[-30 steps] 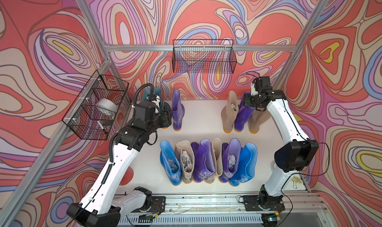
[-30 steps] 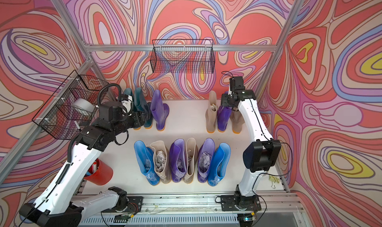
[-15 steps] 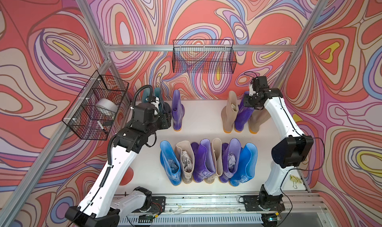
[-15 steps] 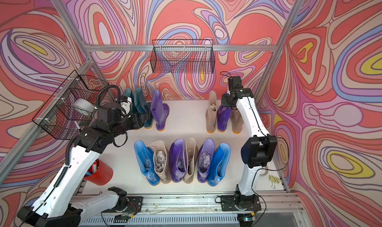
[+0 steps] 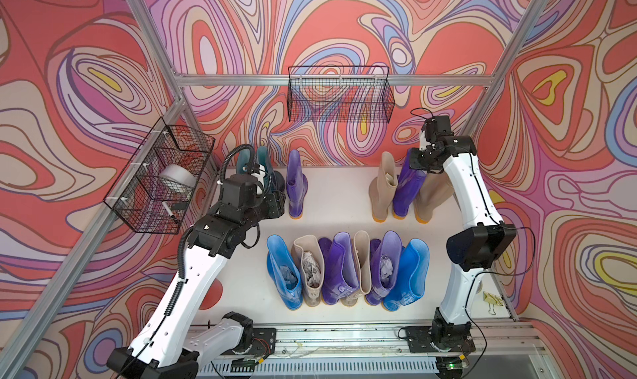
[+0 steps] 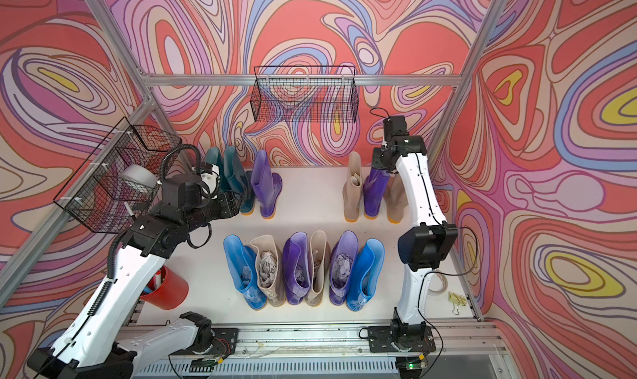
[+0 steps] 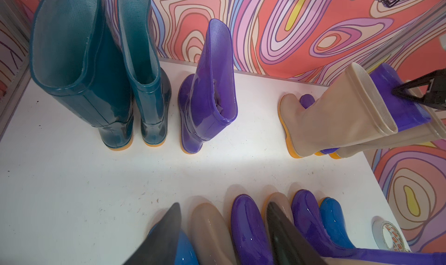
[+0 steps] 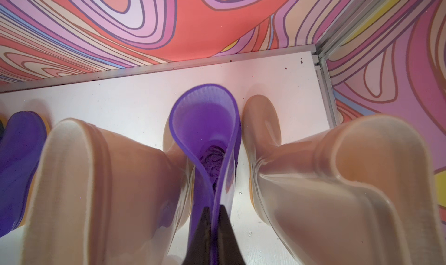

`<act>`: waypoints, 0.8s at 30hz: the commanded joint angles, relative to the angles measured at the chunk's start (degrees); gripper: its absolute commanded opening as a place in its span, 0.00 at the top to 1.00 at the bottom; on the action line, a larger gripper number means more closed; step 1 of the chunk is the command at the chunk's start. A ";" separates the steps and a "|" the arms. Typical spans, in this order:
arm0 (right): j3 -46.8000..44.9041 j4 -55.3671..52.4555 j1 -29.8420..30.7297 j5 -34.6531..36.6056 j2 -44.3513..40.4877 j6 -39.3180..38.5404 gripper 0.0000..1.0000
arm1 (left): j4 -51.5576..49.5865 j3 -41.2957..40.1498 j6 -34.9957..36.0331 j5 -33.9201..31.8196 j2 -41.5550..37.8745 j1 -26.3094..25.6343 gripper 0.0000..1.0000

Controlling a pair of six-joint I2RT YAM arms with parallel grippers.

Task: Match and arrange rain boots in pairs
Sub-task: Pick up the rain boot at the center of the board.

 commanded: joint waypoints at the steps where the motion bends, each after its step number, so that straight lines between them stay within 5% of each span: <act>1: 1.93 3.06 -0.26 0.35 -3.13 -0.48 0.98 | -0.69 -0.66 0.47 -0.67 -1.19 -0.19 0.41; 18: 2.09 21.25 -0.25 -2.00 -20.07 3.07 1.00 | -0.66 -1.49 0.88 0.89 -0.99 -0.20 0.40; 24: 2.99 30.34 -0.30 -8.83 -22.62 5.45 1.00 | 0.38 -2.37 0.25 1.79 -0.47 -0.24 0.41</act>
